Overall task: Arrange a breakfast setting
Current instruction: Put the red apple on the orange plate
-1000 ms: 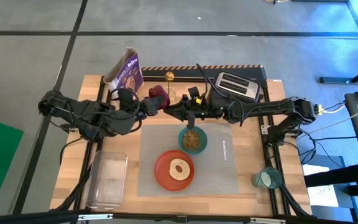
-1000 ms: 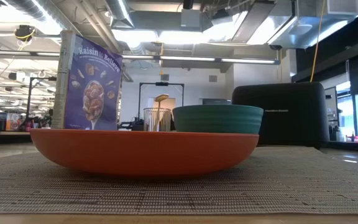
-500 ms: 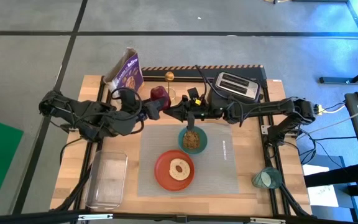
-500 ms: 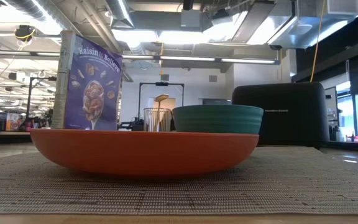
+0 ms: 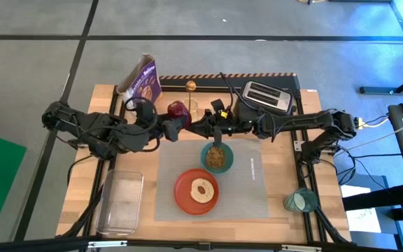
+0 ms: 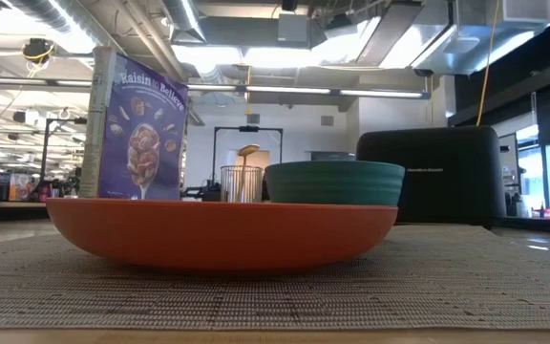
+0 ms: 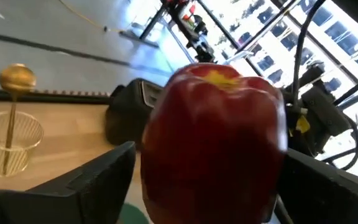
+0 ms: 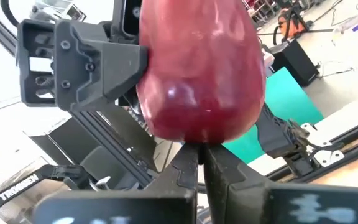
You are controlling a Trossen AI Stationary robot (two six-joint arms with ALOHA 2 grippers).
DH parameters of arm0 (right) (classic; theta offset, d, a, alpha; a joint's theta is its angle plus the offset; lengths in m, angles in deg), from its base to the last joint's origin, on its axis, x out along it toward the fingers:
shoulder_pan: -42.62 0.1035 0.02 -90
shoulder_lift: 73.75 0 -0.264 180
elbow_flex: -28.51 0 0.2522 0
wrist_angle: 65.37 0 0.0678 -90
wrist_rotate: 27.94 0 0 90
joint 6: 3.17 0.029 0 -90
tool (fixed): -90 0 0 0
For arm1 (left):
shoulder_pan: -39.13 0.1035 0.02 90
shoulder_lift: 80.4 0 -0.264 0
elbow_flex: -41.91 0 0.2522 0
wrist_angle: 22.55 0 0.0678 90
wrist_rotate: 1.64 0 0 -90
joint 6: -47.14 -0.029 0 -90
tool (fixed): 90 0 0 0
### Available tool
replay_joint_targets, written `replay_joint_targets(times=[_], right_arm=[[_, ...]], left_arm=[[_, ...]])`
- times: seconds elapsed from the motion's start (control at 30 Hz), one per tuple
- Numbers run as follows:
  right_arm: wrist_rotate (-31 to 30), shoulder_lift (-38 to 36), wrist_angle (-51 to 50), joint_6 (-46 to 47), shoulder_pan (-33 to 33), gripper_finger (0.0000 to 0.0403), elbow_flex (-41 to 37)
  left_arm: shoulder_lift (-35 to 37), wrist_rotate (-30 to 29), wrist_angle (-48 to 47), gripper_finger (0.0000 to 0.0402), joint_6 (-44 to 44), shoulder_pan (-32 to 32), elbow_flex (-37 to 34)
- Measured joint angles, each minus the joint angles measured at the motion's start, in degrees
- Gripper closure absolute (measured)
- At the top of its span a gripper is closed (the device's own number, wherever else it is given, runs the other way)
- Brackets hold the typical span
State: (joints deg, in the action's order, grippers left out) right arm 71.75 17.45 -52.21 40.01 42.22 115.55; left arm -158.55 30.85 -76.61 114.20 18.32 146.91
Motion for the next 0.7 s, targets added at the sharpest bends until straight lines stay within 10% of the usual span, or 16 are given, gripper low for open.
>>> replay_joint_targets(times=[0.43, 0.7], right_arm=[[3.5, -1.3, -4.3, 0.6, 0.0, 0.0402, 0.1], [13.3, -2.8, -15.5, 10.2, 0.0, 0.0403, 0.1]], left_arm=[[4.7, 2.1, 0.4, 0.0018, -9.7, -1.5, -0.1], [8.2, 5.3, 2.0, 0.0019, -37.3, -5.3, -0.1]])
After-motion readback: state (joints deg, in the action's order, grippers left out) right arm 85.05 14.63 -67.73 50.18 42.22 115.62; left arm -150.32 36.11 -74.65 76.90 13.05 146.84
